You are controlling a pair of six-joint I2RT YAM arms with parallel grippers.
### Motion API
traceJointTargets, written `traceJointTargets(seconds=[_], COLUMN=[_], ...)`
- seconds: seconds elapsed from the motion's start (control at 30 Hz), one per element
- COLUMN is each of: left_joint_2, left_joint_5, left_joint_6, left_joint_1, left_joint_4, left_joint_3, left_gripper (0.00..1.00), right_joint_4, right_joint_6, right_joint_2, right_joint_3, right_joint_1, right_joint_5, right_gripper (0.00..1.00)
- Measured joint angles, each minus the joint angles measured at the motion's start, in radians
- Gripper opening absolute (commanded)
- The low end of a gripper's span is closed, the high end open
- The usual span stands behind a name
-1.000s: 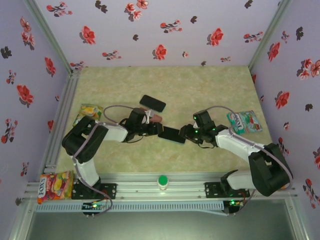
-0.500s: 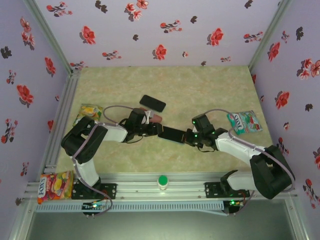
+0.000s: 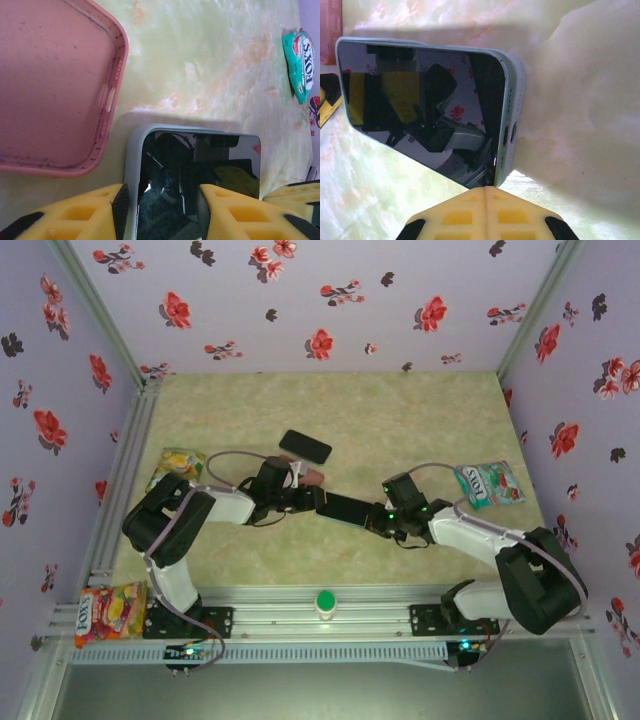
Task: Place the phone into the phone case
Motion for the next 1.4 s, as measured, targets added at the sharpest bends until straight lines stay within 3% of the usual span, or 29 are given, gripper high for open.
traceJointTargets(seconds=[1.4], left_joint_2=[-0.002], left_joint_5=[-0.008], left_joint_6=[0.0], left_joint_1=[0.001], left_joint_4=[-0.001], left_joint_3=[-0.001], left_gripper=[0.44], right_joint_4=[-0.1], right_joint_6=[-0.003], right_joint_2=[0.148], right_joint_3=[0.12], right_joint_1=[0.033], right_joint_5=[0.058], right_gripper=[0.0])
